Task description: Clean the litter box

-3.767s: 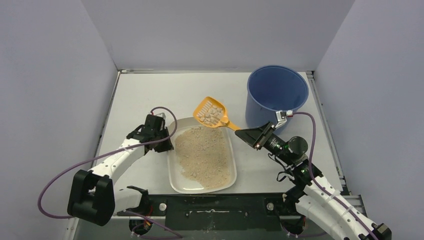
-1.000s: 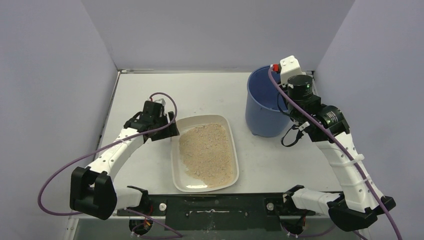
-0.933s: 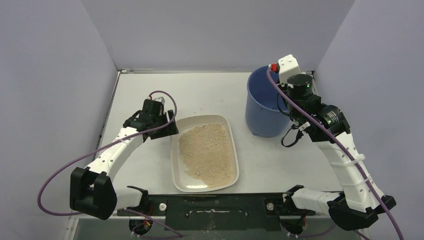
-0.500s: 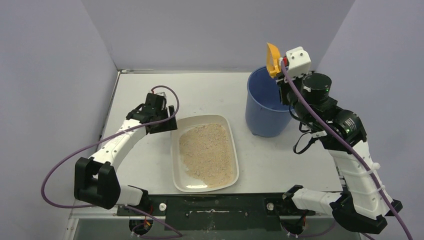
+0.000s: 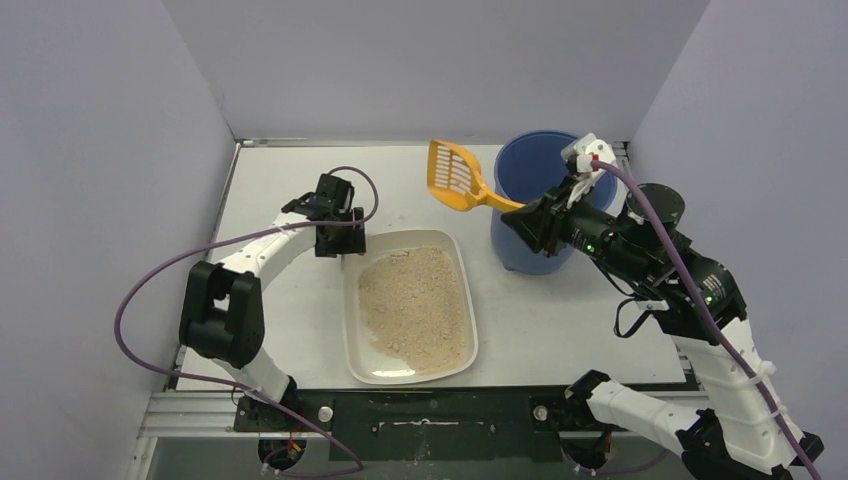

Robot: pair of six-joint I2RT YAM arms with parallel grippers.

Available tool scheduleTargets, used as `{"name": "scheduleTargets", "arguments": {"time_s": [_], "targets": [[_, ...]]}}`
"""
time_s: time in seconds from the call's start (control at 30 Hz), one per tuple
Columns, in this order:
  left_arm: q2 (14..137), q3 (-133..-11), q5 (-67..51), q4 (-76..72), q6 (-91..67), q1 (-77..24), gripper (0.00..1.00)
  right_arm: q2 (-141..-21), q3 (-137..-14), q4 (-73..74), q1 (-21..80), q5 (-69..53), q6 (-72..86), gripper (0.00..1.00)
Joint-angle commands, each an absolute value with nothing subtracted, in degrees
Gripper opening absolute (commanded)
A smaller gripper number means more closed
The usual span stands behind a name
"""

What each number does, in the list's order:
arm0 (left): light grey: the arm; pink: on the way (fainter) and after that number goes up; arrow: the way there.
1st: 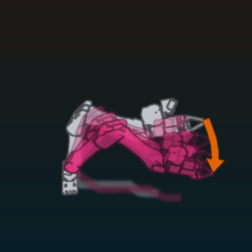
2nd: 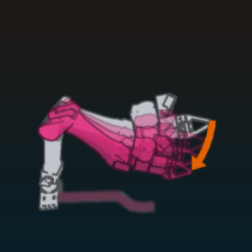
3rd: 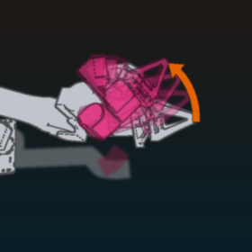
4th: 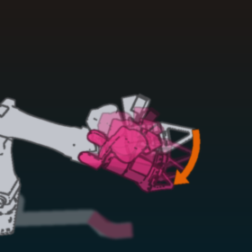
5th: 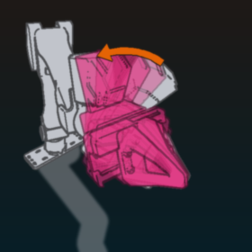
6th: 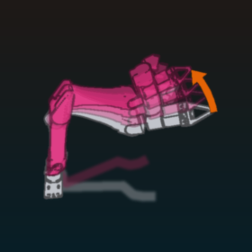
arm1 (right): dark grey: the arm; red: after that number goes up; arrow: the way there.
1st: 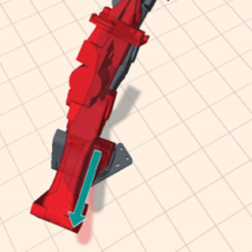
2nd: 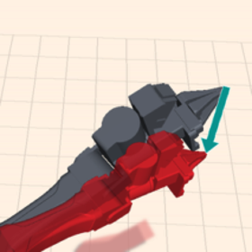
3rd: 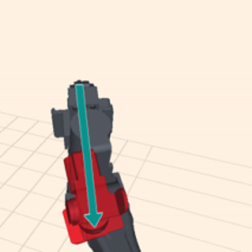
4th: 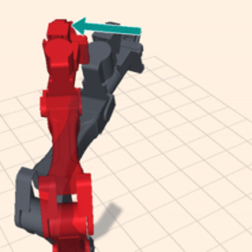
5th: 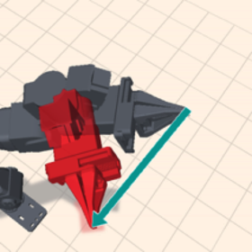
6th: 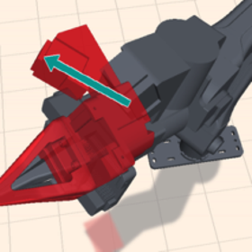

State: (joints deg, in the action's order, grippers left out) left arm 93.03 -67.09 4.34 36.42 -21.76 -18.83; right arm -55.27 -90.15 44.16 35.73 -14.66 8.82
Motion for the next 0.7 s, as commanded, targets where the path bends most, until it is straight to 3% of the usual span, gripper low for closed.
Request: {"name": "scheduleTargets", "arguments": {"time_s": [0.0, 0.27, 0.57, 0.67], "targets": [[96.72, -71.85, 5.62, 33.25, -20.1, -19.48, 0.58, -53.03, -85.67, 44.52, 36.02, -22.78, 12.14, 0.0], [102.98, -76.41, 7.37, 34.12, -18.8, -20.39, 0.46, -49.3, -74.41, 46.01, 36.03, -28.69, 15.12, 0.0], [104.24, -76.33, 8.53, 34.8, -18.57, -20.82, 0.11, -49.83, -67.36, 48.41, 35.97, -27.31, 17.56, 0.0], [102.89, -73.89, 9.26, 34.72, -18.37, -20.91, 0.03, -50.72, -65.6, 48.35, 35.96, -26.54, 18.56, 0.0]]}}
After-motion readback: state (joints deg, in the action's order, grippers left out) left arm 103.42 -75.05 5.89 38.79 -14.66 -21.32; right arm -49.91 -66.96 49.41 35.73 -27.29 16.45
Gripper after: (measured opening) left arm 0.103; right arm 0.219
